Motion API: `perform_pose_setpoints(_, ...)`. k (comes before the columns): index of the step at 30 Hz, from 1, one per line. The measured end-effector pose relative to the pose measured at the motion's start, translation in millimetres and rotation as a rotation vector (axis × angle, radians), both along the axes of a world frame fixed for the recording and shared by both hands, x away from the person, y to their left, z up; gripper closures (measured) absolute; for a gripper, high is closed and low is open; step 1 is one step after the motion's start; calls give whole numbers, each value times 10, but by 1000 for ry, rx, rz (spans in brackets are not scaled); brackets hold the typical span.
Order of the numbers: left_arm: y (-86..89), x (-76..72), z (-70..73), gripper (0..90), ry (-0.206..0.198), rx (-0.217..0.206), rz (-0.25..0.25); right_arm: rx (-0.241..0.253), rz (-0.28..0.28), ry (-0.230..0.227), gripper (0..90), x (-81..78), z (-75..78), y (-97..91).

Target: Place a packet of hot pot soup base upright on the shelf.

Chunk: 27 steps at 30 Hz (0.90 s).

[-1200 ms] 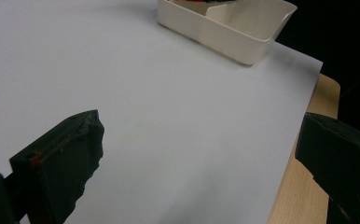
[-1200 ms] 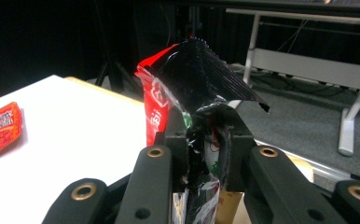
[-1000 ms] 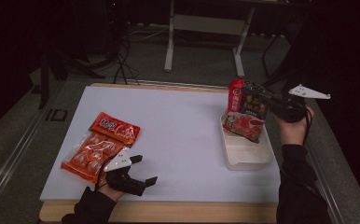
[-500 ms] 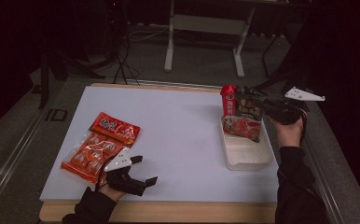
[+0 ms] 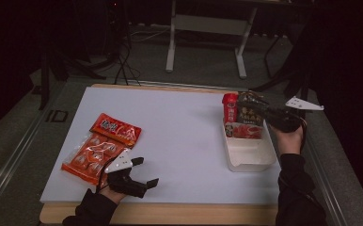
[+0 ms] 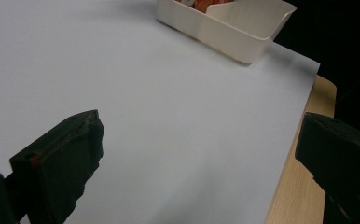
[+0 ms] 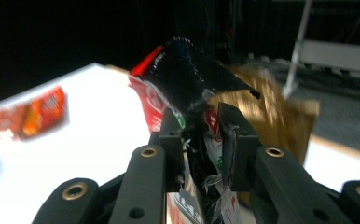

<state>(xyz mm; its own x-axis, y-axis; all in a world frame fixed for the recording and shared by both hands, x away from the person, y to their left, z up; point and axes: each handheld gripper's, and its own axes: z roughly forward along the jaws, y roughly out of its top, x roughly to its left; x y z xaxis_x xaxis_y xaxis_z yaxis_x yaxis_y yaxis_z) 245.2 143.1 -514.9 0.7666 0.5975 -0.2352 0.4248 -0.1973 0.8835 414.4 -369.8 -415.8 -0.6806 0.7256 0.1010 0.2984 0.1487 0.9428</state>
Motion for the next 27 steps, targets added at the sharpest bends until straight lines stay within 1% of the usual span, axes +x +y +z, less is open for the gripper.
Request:
perform_pose_setpoints(1,0,1,-2,13,-2,5,4,5,-6,-1,728,-7,-43,-18)
perform_pose_setpoints(2,1,7,-5,13,3,8,6,48,-14,0,717,-37,-100,-108)
perform_pose_setpoints(3,5,11,-8,13,4,3,6,48,-14,0,717,-37,-100,-108)
perform_pose_setpoints(4,12,17,-12,13,-8,-1,9,52,-18,3,709,-48,-106,-123)
perform_pose_setpoints(5,11,20,-11,14,-9,3,12,41,-24,5,666,-68,-102,-132)
perform_pose_setpoints(6,13,23,-10,14,-11,3,11,33,-31,9,645,-79,-90,-132)
perform_pose_setpoints(7,15,23,-8,13,-14,-6,10,25,-38,12,632,-97,-68,-138)
perform_pose_setpoints(8,15,22,-3,14,-17,-7,16,9,-46,1,611,-117,-44,-142)
perform_pose_setpoints(9,14,21,0,13,-17,-9,15,1,-69,15,574,-138,-11,-144)
perform_pose_setpoints(10,14,22,4,14,-18,-10,9,0,-71,19,551,-151,8,-146)
perform_pose_setpoints(11,11,19,7,14,-17,-15,9,7,-70,9,505,-176,33,-150)
perform_pose_setpoints(12,11,19,8,13,-16,-19,7,3,-94,13,423,-209,76,-150)
perform_pose_setpoints(13,12,20,10,14,-7,-19,3,-5,-119,7,377,-235,106,-147)
perform_pose_setpoints(15,13,17,13,14,-4,-23,0,-10,-138,-17,366,-308,189,-156)
perform_pose_setpoints(16,13,19,13,14,1,-21,-5,-12,-157,-35,311,-346,232,-157)
perform_pose_setpoints(17,11,19,15,14,5,-17,-7,-6,-166,-47,281,-381,276,-157)
perform_pose_setpoints(18,9,17,15,14,7,-12,-7,-2,-169,-58,276,-418,319,-156)
perform_pose_setpoints(19,3,17,18,14,18,-2,-11,1,-173,-66,237,-456,358,-151)
perform_pose_setpoints(20,-5,12,22,13,22,20,-6,12,-169,-73,177,-490,386,-138)
perform_pose_setpoints(21,-13,10,22,14,30,28,-6,5,-181,-86,131,-553,424,-95)
perform_pose_setpoints(22,-14,7,22,14,24,36,-4,5,-181,-86,131,-553,424,-95)
perform_pose_setpoints(23,-13,1,25,14,12,40,2,7,-180,-92,126,-587,435,-73)
perform_pose_setpoints(24,-9,5,30,14,18,41,-7,13,-175,-101,123,-623,441,-49)
perform_pose_setpoints(26,-1,12,44,14,32,52,4,21,-183,-114,126,-707,441,11)
perform_pose_setpoints(27,13,17,49,14,38,44,-3,28,-168,-114,126,-735,439,33)
